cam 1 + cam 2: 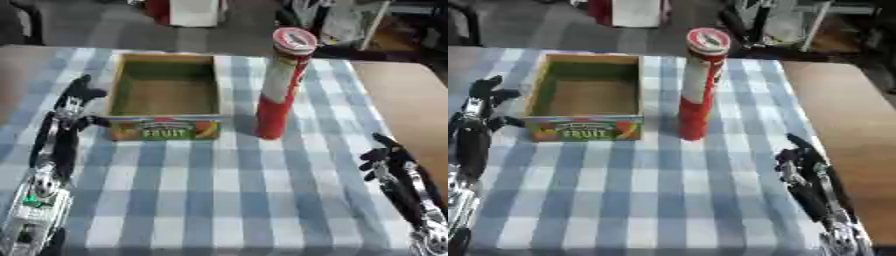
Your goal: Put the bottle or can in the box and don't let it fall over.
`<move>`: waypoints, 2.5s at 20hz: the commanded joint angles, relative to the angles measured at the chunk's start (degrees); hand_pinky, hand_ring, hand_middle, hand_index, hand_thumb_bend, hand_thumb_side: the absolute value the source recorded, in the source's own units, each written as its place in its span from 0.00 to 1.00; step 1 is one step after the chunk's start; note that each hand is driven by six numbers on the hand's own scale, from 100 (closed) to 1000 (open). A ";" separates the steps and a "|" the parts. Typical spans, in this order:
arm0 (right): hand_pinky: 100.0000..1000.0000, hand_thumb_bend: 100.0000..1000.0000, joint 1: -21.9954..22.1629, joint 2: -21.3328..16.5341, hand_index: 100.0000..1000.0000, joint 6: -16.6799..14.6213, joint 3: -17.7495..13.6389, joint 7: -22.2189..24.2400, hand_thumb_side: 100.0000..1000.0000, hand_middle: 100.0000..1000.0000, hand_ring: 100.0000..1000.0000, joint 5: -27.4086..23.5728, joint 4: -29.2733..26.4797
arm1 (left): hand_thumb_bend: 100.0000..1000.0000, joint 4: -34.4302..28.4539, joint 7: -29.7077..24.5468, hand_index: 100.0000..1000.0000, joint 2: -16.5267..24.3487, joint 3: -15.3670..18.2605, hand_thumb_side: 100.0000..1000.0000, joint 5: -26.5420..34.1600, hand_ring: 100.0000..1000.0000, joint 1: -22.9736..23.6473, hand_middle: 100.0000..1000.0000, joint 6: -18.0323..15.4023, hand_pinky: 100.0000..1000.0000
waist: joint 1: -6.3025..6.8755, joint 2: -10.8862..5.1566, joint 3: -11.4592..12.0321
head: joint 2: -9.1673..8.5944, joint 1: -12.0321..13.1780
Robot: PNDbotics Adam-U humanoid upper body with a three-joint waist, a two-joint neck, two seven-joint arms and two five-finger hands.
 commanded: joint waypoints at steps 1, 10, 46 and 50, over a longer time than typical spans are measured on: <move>0.41 0.00 -0.53 -0.40 0.91 0.00 -0.15 -0.16 0.79 0.54 0.52 0.32 -1.29 | 0.28 -1.41 -0.17 0.95 0.60 -0.01 0.98 0.18 0.92 -0.58 0.67 -0.10 0.50 | 0.14 -0.42 0.08 | 0.05 0.18; 0.41 0.00 -1.15 -1.07 0.91 -0.02 -0.21 -0.05 0.72 0.54 0.53 0.54 -1.49 | 0.28 -1.39 -0.30 0.95 0.67 -0.08 0.98 0.17 0.92 -0.60 0.67 -0.11 0.49 | 0.09 -0.45 0.22 | 0.08 0.20; 0.76 0.00 -50.97 -25.74 1.00 -1.20 9.19 18.34 0.87 0.90 0.87 2.05 20.19 | 0.28 -1.15 -2.59 0.95 0.94 -1.95 0.98 0.00 0.92 -1.58 0.67 -0.12 0.49 | -0.28 0.67 5.75 | -0.43 -3.67; 0.80 0.00 -53.58 -23.05 1.00 -1.95 8.89 20.79 1.00 0.92 0.90 4.95 25.89 | 0.28 -1.09 -2.70 0.95 0.90 -1.98 0.98 0.06 0.92 -1.57 0.67 -0.08 0.49 | -0.26 0.56 5.98 | -0.36 -3.69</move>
